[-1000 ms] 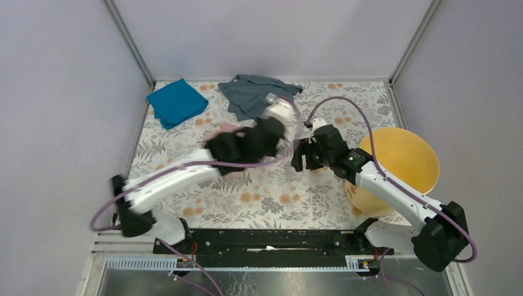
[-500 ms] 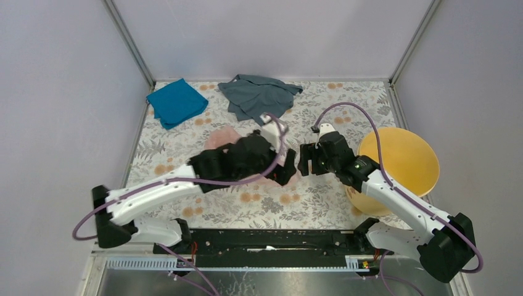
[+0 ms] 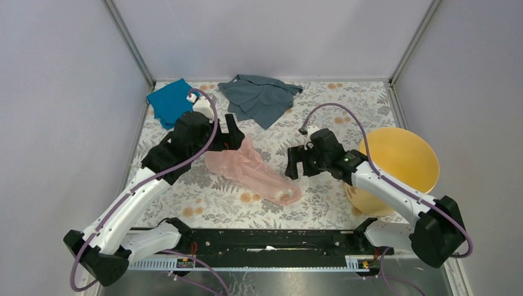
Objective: Put the trash bags into the trash bin
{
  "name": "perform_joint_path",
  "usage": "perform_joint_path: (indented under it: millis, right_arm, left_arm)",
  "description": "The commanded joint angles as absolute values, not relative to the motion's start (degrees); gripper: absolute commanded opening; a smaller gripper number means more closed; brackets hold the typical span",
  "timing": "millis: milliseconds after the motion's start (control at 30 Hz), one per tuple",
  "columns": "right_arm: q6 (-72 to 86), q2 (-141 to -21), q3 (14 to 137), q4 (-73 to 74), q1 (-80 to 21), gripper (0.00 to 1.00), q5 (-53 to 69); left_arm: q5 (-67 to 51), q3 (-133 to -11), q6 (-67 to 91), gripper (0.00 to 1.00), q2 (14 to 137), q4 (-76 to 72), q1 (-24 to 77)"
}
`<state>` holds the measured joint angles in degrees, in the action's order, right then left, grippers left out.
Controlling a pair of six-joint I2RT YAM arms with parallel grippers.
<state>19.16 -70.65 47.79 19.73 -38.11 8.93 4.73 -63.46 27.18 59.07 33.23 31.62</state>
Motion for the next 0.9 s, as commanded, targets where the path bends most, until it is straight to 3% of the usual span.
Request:
perform_joint_path:
  millis: [0,233,467,567,800,867]
  right_arm:
    - [21.3,-75.5,50.7,19.4,-44.7,1.0,6.8]
    - [42.0,-76.0,46.7,23.5,-47.3,0.97,-6.0]
    - [62.0,-73.7,43.6,25.3,-53.6,0.96,-14.3]
    - [71.1,-74.3,41.6,26.4,-55.4,0.9,-15.7]
    - [81.7,-77.3,40.4,28.2,-60.4,0.88,-24.6]
    - [81.8,-79.2,40.5,27.2,-60.4,0.87,-24.8]
  left_arm:
    - [-0.4,-61.0,28.6,0.99,67.5,30.1,25.0]
    - [-1.6,-59.5,31.0,0.98,75.3,22.0,22.3]
    - [-5.9,-53.5,32.3,0.58,75.5,18.0,22.3]
    - [-7.6,-49.8,33.3,0.5,71.7,15.6,22.3]
    - [-10.9,-45.3,34.4,0.3,66.9,14.5,22.3]
    - [-12.1,-44.4,34.6,0.28,65.8,14.3,22.3]
